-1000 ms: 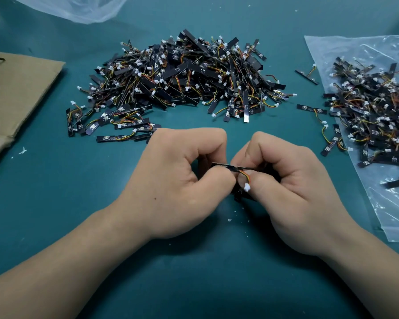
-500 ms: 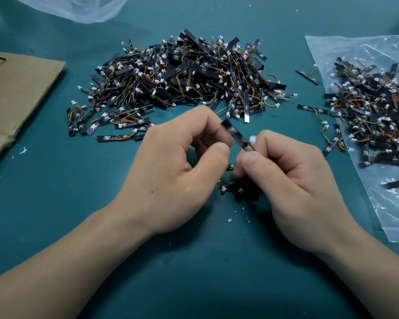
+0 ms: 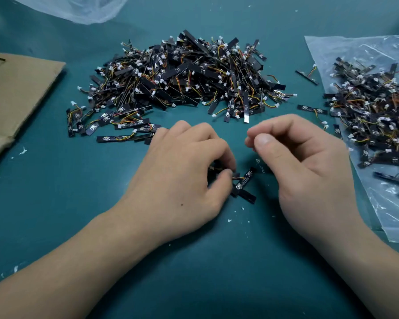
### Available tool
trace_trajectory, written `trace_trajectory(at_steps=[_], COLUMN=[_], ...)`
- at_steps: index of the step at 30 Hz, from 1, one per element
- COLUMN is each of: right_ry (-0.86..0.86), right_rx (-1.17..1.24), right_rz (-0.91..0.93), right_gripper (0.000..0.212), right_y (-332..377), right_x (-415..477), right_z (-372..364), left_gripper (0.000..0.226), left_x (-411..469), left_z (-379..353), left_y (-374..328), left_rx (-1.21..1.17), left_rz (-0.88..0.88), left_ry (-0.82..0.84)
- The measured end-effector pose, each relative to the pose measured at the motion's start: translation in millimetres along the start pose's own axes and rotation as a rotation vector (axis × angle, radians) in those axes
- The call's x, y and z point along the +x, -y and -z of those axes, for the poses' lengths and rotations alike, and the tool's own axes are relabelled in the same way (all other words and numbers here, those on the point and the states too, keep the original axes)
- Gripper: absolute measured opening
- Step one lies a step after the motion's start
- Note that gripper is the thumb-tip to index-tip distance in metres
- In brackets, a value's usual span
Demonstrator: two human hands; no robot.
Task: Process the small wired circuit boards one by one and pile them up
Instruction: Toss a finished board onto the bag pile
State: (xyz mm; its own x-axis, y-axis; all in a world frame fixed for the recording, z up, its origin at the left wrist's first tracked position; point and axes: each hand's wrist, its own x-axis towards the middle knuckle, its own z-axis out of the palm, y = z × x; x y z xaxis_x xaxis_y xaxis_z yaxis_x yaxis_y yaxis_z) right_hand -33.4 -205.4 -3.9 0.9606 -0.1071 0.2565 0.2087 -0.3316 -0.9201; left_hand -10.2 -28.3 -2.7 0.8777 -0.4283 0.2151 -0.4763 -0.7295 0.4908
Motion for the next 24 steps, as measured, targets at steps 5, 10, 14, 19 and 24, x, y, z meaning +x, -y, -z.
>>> trace_trajectory(at_steps=[5,10,14,19,24], right_ry=[0.064,0.151,0.201,0.222,0.247], right_rx=[-0.168,-0.385,-0.505,-0.509,-0.577], right_rz=[0.01,0.09,0.148,0.14,0.151], right_gripper=[0.012,0.031,0.021,0.009,0.018], right_y=[-5.0,-3.7,-2.8,0.3,1.7], right_x=[0.0,-1.1,-2.4,-2.9,-4.6], right_z=[-0.5,-2.2,-4.6,-5.5,-8.2], left_gripper=[0.009,0.014,0.014,0.012,0.009], left_x=[0.5,-0.4,-2.6,-1.6,-2.2], left_z=[-0.7,-0.4,1.0,-0.5,-2.1], left_y=[-0.8,-1.4,1.0,3.0,7.2], left_rx=[0.026,0.098,0.243,0.235,0.159], left_rz=[0.028,0.108,0.149,0.152,0.164], left_ry=[0.011,-0.088,-0.135,-0.13,-0.167])
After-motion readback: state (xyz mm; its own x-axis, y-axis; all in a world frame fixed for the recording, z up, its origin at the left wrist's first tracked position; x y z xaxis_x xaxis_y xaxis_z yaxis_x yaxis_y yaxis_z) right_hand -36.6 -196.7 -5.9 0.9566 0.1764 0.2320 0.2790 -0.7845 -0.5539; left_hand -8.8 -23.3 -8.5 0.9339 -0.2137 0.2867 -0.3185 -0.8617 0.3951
